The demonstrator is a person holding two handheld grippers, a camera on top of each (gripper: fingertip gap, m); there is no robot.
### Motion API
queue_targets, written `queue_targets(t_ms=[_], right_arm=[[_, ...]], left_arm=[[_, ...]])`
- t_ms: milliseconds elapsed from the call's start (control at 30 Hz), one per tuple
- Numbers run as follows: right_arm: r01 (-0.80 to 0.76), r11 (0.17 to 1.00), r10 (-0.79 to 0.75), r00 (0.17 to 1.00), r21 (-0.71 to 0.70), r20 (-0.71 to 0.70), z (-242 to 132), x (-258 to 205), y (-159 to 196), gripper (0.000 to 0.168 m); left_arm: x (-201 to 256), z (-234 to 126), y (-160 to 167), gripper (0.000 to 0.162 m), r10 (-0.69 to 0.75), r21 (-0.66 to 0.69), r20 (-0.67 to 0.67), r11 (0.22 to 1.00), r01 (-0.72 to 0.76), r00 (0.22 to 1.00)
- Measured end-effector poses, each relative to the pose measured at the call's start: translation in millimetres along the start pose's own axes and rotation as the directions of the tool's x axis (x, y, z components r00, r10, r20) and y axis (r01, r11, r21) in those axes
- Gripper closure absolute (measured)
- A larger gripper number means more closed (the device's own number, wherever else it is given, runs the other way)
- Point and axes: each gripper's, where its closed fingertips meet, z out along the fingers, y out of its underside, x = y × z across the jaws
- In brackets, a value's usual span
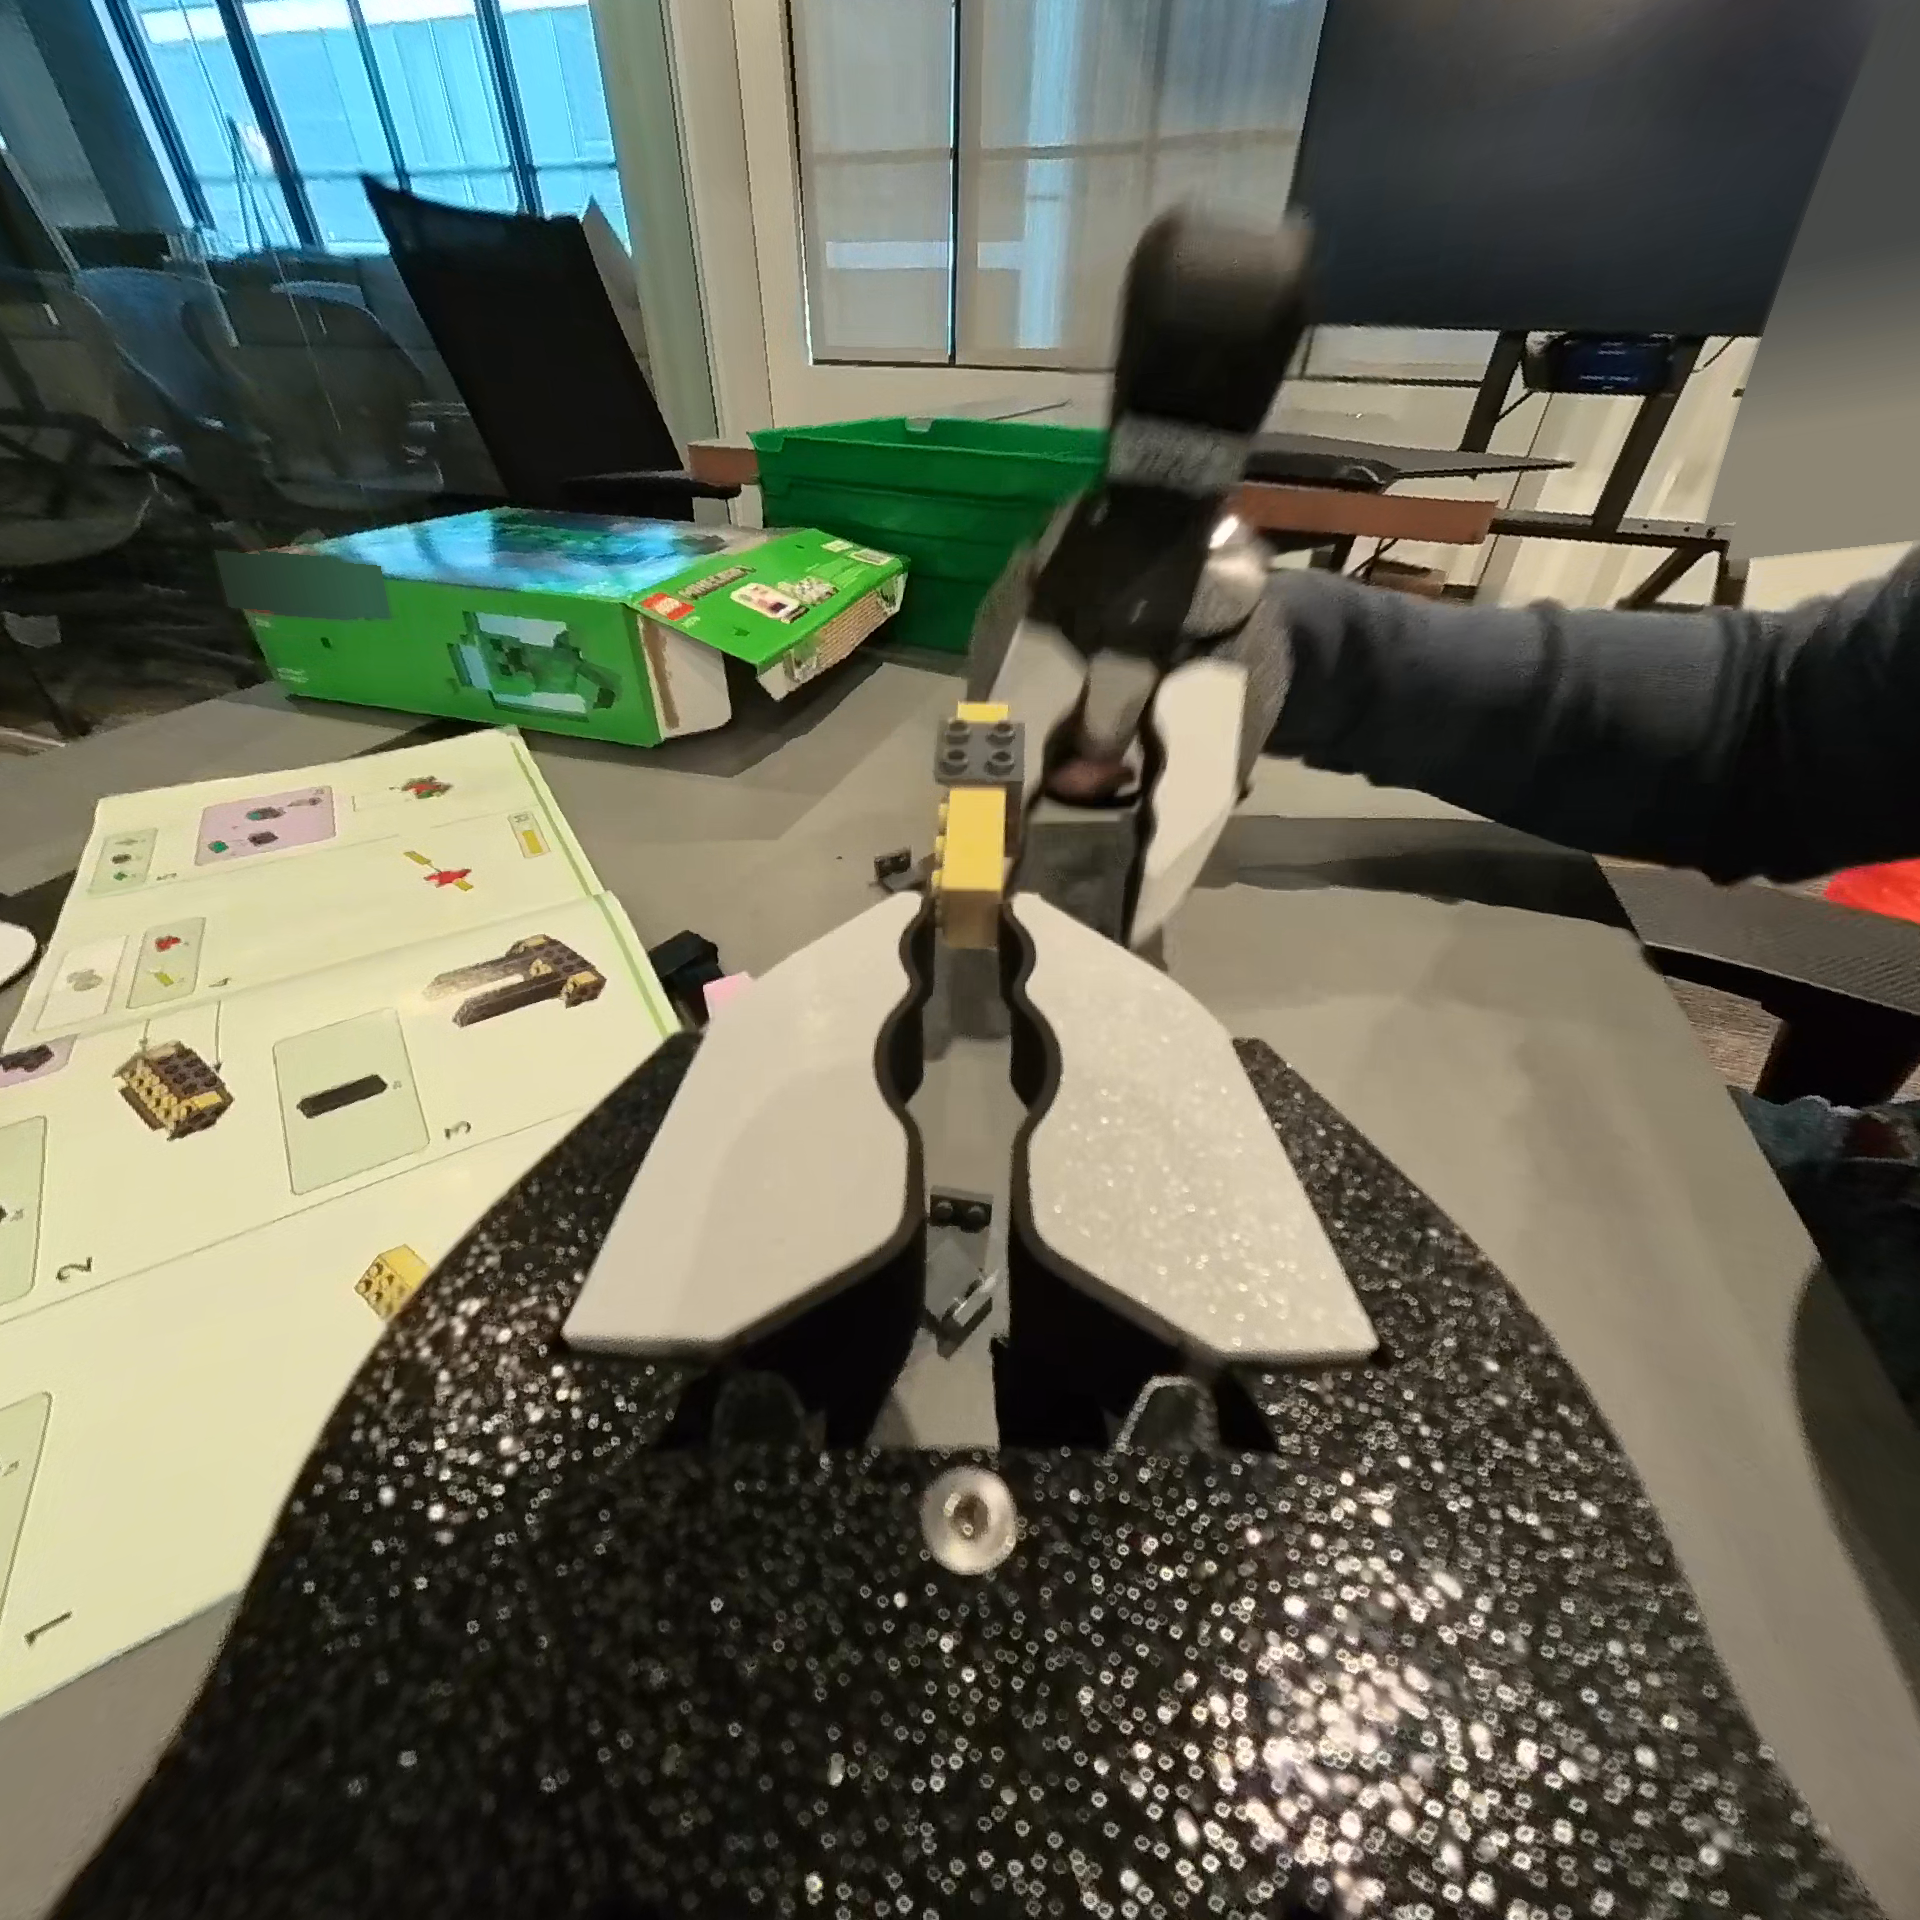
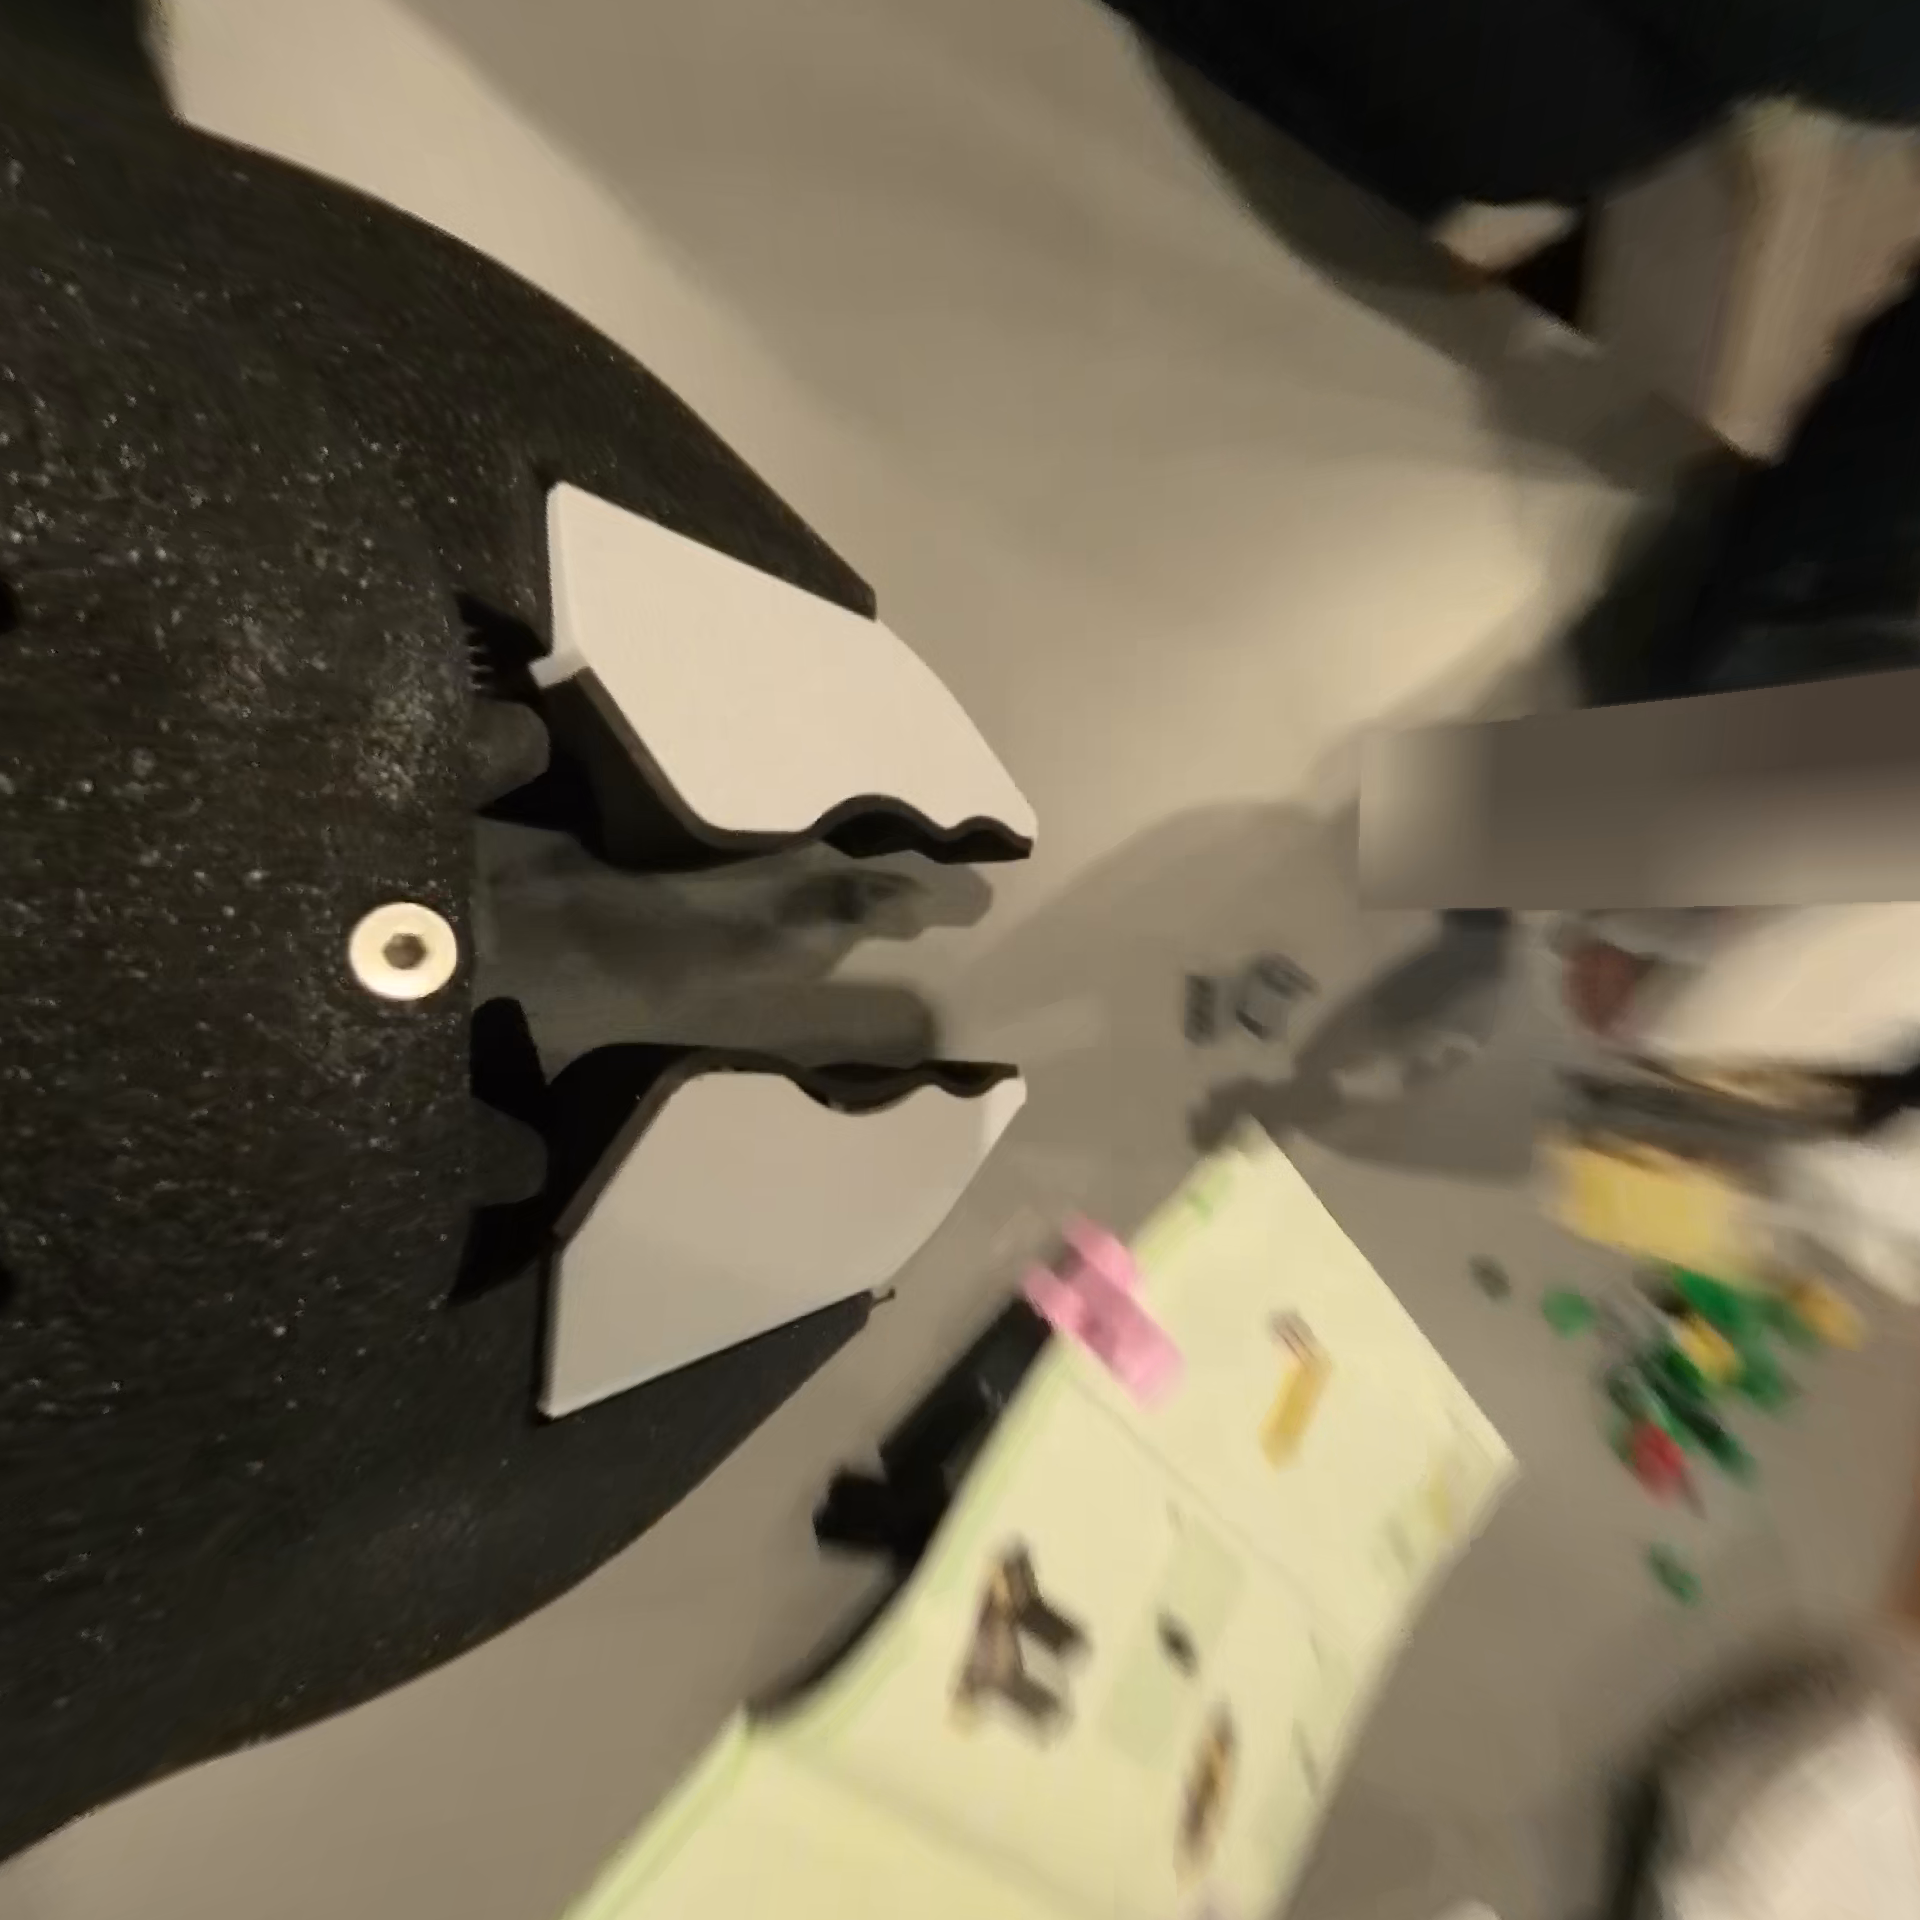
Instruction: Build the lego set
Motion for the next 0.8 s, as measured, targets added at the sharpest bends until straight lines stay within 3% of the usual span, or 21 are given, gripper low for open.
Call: queue_targets(t_ms=[33,133,233,667,733,800], right_arm=[[0.012,0.999,-0.010,0.999,0.044,-0.050,-4.4,3.3,-13.8,0.132],[0.106,0.988,-0.075,0.966,0.111,-0.249,-13.1,12.7,-51.0,0.132],[0.110,0.988,-0.075,0.956,0.110,-0.284,-6.8,9.8,-68.4,0.131],[-0.116,0.973,0.135,0.987,0.201,-0.083,3.4,-2.4,-79.3,0.151],[-0.195,0.956,0.214,0.974,0.219,-0.068,2.0,1.4,-77.7,0.152],[-0.299,0.926,0.314,0.949,0.229,-0.032,1.0,4.0,-74.6,0.152]], left_arm=[[-0.4,0.2,0.9,0.151,-0.009,-0.007,0.000,1.000,0.009,1.000],[2.8,1.5,2.4,0.151,-0.041,-0.018,-0.033,0.999,0.040,0.999],[8.0,2.9,3.4,0.151,-0.052,-0.026,-0.071,0.998,0.050,0.996],[26.5,5.2,0.6,0.150,0.004,-0.003,-0.167,1.000,-0.004,0.986],[18.2,4.4,-4.9,0.126,0.047,0.032,-0.082,0.998,-0.044,0.996],[11.1,2.7,-6.8,0.115,0.183,0.017,0.020,0.983,-0.184,0.983]])
